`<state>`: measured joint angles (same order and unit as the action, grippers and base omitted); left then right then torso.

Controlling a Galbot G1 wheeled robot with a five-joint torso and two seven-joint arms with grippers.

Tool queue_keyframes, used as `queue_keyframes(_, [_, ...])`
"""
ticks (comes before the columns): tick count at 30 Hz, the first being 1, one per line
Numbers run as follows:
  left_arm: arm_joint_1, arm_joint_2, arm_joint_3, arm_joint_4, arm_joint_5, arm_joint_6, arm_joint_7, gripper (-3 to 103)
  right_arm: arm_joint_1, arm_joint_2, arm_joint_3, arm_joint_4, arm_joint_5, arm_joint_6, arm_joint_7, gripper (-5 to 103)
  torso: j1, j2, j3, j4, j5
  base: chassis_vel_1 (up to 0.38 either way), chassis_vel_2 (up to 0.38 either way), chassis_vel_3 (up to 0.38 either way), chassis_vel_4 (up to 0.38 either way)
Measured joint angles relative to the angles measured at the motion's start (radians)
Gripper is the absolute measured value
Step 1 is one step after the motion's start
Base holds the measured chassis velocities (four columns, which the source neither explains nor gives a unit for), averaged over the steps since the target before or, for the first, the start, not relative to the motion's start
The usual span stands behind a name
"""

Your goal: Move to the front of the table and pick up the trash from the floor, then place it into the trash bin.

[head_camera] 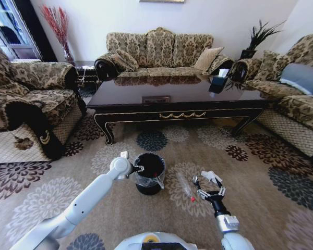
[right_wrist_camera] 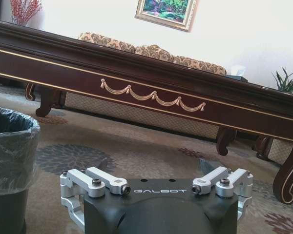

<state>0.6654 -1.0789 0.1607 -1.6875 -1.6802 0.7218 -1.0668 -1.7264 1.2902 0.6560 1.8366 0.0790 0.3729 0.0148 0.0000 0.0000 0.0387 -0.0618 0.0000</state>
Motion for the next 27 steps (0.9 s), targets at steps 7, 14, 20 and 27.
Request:
queue_keyframes(7, [-0.010,-0.005,0.005,0.008,0.001,-0.006,-0.006,56,0.000,0.003,-0.005,-0.005,-0.003,0.002,0.001,100,0.000,0.000,0.000,0.0000,0.0000,0.000,0.000,0.000,0.000])
queue_keyframes(14, [-0.016,-0.004,0.015,0.018,-0.005,-0.005,-0.019,29,0.005,0.000,-0.002,-0.006,-0.002,0.002,0.001,100,0.000,0.000,0.000,-0.0001,0.0000,0.000,0.000,0.000,0.000])
queue_keyframes(20, [-0.012,-0.002,0.010,0.027,-0.001,-0.005,-0.023,7,0.007,-0.006,0.002,-0.006,0.004,0.002,0.000,100,0.000,0.000,0.000,-0.0001,0.0001,0.000,0.000,0.000,0.000])
queue_keyframes(27, [0.000,0.015,0.003,0.006,0.000,-0.002,-0.024,0,0.008,-0.007,0.004,-0.004,0.005,0.002,0.001,100,0.000,0.000,0.000,0.0000,-0.0005,0.000,0.000,0.000,0.000])
